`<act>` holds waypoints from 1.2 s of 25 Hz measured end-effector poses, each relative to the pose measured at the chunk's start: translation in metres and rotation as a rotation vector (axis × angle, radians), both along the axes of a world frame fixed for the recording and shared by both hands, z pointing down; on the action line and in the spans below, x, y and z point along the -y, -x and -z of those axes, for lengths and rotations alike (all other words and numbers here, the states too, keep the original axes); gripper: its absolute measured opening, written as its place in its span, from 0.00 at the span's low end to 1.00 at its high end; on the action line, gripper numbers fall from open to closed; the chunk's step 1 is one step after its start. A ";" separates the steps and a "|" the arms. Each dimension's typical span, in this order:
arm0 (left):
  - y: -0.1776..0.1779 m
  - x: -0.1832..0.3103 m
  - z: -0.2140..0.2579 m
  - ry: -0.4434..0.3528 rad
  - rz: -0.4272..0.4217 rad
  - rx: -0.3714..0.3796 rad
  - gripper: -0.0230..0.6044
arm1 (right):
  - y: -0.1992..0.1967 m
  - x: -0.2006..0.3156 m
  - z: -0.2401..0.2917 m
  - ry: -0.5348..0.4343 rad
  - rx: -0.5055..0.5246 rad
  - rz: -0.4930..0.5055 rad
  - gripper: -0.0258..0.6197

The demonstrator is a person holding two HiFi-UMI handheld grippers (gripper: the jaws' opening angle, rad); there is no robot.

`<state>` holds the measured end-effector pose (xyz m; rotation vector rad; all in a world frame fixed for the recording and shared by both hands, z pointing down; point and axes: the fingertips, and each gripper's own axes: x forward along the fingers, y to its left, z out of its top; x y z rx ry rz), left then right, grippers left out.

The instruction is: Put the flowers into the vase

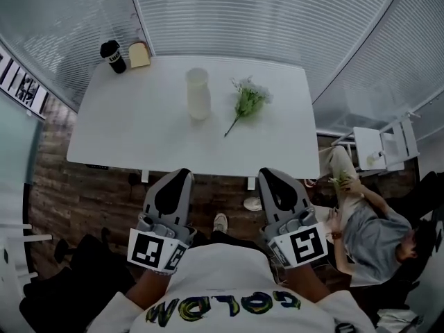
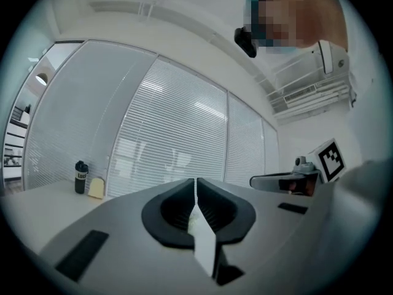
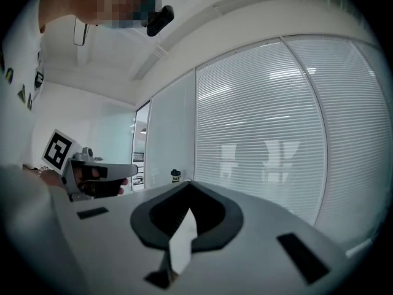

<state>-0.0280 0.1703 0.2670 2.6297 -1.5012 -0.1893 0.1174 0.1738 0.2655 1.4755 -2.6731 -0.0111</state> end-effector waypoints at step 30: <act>0.084 0.270 -0.009 0.020 -0.102 -0.016 0.07 | 0.092 0.253 0.000 0.014 -0.060 -0.074 0.06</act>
